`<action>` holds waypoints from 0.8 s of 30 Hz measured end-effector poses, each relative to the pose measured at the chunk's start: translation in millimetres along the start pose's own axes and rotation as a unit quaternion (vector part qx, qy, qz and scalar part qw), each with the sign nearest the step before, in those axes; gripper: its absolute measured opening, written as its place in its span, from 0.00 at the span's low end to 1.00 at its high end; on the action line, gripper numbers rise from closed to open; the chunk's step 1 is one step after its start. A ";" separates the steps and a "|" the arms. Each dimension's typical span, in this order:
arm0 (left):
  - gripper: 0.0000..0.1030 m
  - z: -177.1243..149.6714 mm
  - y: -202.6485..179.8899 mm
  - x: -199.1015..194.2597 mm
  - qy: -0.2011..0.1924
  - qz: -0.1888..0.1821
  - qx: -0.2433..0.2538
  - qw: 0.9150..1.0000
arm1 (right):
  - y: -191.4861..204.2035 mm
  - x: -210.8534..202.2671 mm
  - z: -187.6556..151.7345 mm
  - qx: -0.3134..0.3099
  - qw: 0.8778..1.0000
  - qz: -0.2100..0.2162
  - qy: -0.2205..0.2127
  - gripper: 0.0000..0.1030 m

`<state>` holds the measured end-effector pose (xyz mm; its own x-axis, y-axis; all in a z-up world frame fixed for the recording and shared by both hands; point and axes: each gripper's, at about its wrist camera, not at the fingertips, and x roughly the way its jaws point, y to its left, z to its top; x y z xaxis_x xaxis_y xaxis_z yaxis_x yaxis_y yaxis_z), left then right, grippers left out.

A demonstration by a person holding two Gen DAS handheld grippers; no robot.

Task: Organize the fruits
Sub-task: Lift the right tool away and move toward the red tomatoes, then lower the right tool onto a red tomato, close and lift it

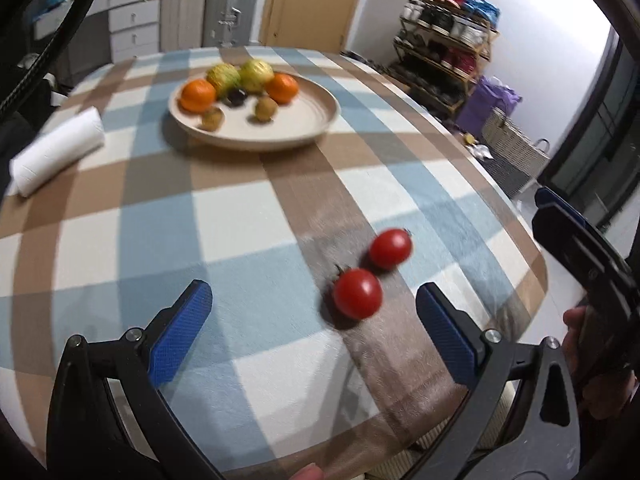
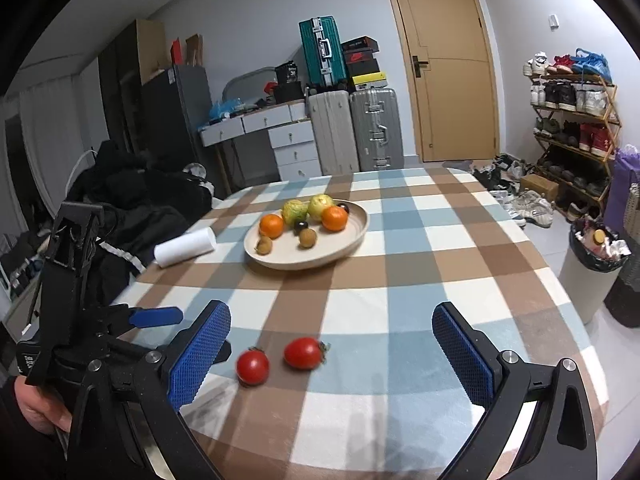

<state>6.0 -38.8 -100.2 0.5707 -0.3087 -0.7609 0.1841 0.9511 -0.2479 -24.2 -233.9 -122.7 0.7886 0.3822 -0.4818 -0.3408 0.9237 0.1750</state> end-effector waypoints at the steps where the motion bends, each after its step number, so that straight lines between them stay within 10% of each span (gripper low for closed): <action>1: 0.99 -1.2 -0.6 4.1 0.006 -0.012 0.004 1.000 | -1.2 -1.8 -1.1 0.002 1.000 -0.003 0.000 1.00; 9: 0.90 -3.7 -3.2 -0.5 -0.024 -0.015 0.019 0.999 | -15.1 -10.3 -14.7 0.024 0.999 -0.017 0.014 1.00; 19: 0.27 -4.5 -14.2 18.8 0.009 -0.040 0.055 0.998 | -18.7 -22.5 -17.9 0.032 0.999 -0.014 0.012 1.00; 24: 0.26 -5.1 -9.3 21.0 0.010 -0.074 0.041 0.996 | -15.8 -22.2 -20.7 0.027 0.999 -0.017 0.020 1.00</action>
<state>12.1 -54.1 -116.9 0.5168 -0.4445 -0.7316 0.3298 0.8920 -0.3090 -47.0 -257.5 -132.5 0.7782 0.3504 -0.5211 -0.2848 0.9365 0.2045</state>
